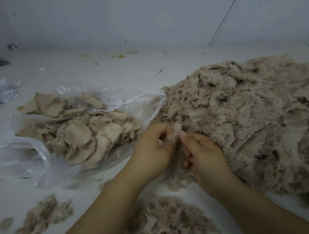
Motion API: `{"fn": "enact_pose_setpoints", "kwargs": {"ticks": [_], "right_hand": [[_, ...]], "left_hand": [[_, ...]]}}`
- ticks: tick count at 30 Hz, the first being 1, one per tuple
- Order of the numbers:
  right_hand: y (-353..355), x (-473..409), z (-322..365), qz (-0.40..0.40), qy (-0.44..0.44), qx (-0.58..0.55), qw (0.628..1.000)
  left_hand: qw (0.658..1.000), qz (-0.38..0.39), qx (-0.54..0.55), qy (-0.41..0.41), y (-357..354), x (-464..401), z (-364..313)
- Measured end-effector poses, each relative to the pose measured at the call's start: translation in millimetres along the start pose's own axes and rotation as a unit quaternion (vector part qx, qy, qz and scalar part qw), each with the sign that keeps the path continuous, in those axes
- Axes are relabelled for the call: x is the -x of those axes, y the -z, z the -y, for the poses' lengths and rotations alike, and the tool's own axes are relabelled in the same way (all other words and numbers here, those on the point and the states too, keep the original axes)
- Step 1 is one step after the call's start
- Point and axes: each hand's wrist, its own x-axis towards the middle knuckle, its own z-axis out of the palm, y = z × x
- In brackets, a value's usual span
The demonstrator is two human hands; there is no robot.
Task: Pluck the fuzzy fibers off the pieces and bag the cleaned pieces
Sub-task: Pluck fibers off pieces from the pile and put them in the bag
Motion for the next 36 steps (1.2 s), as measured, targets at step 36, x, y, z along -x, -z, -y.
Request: {"fn": "enact_pose_setpoints", "kwargs": {"ticks": [36], "right_hand": [[1.6, -2.2, -6.7, 0.06, 0.012, 0.08, 0.995]], "left_hand": [[0.959, -0.057, 0.199, 0.195, -6.6, -5.9, -3.8]]}}
